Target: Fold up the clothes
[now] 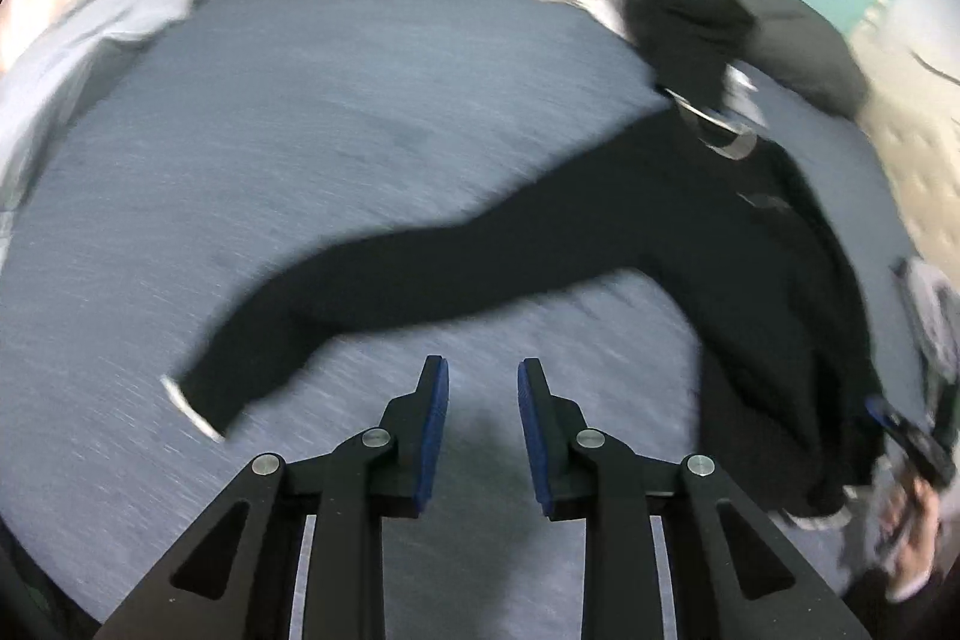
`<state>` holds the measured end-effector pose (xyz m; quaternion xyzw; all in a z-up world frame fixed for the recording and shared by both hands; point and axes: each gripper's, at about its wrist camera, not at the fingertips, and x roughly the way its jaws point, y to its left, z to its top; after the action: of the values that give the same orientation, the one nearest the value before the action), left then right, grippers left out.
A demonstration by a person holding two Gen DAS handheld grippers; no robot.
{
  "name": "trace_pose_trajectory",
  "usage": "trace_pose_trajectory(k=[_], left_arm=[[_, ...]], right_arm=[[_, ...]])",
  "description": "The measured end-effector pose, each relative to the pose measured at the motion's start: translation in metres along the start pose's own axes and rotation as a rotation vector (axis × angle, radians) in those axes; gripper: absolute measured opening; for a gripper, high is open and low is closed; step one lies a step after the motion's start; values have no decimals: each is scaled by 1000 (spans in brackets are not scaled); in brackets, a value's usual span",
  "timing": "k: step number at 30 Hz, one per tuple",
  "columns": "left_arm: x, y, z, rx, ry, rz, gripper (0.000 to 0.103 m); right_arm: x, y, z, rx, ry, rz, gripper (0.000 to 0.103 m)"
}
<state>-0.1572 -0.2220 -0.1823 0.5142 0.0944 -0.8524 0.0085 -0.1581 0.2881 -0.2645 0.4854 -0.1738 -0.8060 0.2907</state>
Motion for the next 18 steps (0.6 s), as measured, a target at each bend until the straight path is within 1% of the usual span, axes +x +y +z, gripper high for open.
trace_pose_trajectory(k=[5,8,11,14,18], left_arm=[[11,-56,-37,62,58,-117,29],[22,-81,-55,77,78,-169,31],[32,-102,-72,64,94,-203,33],[45,-114,-86,51,120,-227,34],[60,-131,-104,82,157,-235,34]], right_arm=[[-29,-6,-13,-20,31,-56,44],[-45,-14,-21,-18,51,-96,46],[-50,-21,-29,0,58,-106,46],[-53,-27,-37,27,60,-107,46],[-56,-36,-48,64,63,-108,46]])
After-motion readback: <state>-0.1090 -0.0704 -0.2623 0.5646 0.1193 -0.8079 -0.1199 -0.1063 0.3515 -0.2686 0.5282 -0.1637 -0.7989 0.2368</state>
